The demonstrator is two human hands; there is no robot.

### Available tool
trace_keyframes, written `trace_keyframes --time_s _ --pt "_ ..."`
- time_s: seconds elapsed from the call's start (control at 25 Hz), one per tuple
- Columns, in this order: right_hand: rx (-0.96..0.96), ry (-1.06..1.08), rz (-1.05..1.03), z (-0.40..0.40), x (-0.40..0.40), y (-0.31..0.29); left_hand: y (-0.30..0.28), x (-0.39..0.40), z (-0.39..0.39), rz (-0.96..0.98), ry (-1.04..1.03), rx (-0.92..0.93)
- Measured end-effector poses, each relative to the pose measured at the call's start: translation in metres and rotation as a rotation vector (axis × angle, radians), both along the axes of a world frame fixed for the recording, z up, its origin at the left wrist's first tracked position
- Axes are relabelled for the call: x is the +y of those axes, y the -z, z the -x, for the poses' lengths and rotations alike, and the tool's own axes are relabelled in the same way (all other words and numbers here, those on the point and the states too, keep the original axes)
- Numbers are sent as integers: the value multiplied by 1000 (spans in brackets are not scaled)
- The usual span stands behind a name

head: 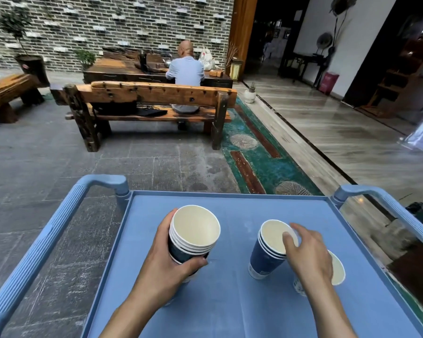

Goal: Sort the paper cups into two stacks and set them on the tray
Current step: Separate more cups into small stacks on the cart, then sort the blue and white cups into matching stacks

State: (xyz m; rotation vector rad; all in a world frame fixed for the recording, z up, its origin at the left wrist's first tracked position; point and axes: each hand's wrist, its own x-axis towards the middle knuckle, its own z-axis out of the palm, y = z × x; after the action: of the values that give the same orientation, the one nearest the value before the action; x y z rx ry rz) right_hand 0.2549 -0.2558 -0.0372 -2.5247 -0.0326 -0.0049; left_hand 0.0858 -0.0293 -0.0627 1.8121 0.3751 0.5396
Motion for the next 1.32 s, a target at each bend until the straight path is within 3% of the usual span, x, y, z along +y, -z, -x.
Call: trace_keyframes --time_s 0.12,0.24,0.32,0.44,0.52,0.84,1.0,1.08,1.16,1.32 --pt "-144 -59 -201 24 33 -19 0 -7 -1 -34 16 25" --pt "114 -367 -339 51 72 -30 2 -15 -2 -96 43 62" --pt "179 -398 -356 50 75 -29 3 -21 -1 -160 61 87" --pt "99 -354 -190 37 56 -30 6 -30 -1 -241 73 115" --pt "131 -315 -213 28 43 -29 7 -36 -4 -276 83 104" --pt "192 -175 -642 11 -24 -51 8 -47 -14 -340 125 76" --pt "-99 126 -932 -15 -120 -85 12 -42 -14 -287 75 64" --pt "-201 272 -839 -21 -155 -82 14 -40 -12 -271 61 65" --pt "-172 354 -561 -29 -160 -64 14 -37 -9 -256 50 67" --pt "-41 259 -171 -43 -107 -17 15 -28 0 -236 -2 77"
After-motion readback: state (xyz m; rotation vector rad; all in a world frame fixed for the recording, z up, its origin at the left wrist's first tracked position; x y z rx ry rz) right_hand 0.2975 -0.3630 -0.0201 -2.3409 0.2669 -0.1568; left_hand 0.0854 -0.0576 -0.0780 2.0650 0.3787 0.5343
